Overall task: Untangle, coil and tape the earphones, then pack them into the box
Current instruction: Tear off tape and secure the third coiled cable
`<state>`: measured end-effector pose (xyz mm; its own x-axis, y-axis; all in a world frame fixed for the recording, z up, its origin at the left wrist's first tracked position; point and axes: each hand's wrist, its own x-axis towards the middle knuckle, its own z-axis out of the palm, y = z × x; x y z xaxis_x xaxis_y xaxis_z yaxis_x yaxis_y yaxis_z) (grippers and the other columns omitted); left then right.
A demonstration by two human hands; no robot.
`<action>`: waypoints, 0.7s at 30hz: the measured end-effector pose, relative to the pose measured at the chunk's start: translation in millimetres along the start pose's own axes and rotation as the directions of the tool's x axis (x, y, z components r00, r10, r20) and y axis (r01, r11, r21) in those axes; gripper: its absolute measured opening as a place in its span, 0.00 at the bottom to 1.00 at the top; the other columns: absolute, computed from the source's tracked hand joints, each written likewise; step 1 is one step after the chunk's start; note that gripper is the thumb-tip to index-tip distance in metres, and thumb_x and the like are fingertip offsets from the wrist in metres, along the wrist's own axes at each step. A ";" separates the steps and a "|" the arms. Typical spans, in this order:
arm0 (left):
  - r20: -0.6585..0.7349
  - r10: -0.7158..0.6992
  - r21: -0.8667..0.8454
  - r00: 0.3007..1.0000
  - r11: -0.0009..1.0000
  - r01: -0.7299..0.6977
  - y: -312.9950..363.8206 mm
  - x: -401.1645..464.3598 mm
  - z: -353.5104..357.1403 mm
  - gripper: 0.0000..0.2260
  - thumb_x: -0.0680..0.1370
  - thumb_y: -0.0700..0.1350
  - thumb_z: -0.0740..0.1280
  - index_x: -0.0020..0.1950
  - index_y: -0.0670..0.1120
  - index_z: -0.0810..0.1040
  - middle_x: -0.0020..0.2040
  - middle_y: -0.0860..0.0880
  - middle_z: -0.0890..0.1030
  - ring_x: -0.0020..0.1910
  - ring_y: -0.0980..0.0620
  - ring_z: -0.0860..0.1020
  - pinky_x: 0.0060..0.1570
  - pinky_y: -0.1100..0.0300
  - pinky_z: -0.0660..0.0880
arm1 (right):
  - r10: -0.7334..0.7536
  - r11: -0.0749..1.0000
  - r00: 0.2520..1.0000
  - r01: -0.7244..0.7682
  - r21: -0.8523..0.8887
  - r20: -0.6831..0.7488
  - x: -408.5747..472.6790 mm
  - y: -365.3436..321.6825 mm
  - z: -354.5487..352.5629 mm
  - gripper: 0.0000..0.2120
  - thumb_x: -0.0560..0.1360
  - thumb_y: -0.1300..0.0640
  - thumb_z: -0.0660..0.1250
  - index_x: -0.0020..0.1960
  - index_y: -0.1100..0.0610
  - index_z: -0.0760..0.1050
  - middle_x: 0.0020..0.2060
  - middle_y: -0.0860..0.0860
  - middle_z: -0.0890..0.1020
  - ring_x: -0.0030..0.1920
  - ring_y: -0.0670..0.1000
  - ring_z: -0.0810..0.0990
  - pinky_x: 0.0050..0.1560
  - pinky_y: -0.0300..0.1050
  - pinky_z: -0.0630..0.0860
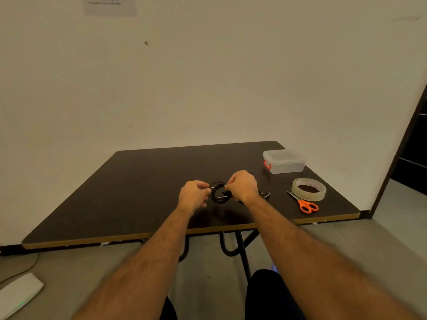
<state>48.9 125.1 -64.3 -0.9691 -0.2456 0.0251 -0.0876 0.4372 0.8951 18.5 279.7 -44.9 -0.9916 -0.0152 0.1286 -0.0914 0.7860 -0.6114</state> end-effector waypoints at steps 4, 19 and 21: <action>-0.055 0.024 0.177 0.998 0.984 -0.014 1.7 20.2 5.3 0.10 0.80 0.46 0.67 0.60 0.47 0.81 0.49 0.48 0.83 0.44 0.53 0.81 0.44 0.57 0.81 | 0.003 0.997 1.000 -0.001 -0.074 0.023 19.0 -0.5 11.5 0.06 0.76 0.56 0.70 0.49 0.57 0.83 0.43 0.53 0.84 0.42 0.49 0.83 0.46 0.44 0.82; -0.079 0.084 0.479 0.993 0.877 -0.037 6.8 69.7 15.7 0.12 0.80 0.53 0.65 0.55 0.47 0.82 0.47 0.50 0.83 0.44 0.55 0.79 0.43 0.59 0.74 | -0.083 0.966 0.994 0.100 -0.240 0.077 75.4 12.1 -20.4 0.08 0.77 0.50 0.69 0.51 0.54 0.81 0.45 0.50 0.83 0.44 0.49 0.81 0.46 0.47 0.79; -0.081 0.146 0.445 0.986 0.891 -0.096 17.3 76.3 25.9 0.11 0.81 0.52 0.65 0.55 0.47 0.82 0.47 0.51 0.83 0.44 0.57 0.78 0.43 0.60 0.73 | -0.076 0.965 0.996 0.083 -0.247 0.040 83.3 22.9 -33.0 0.09 0.76 0.49 0.69 0.49 0.54 0.82 0.44 0.50 0.84 0.44 0.48 0.81 0.45 0.46 0.78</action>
<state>-32.5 136.3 -58.4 -0.9495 -0.2483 0.1918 -0.0881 0.7976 0.5967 -63.2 316.8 -22.4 -0.9847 -0.0991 0.1433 -0.1479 0.9104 -0.3863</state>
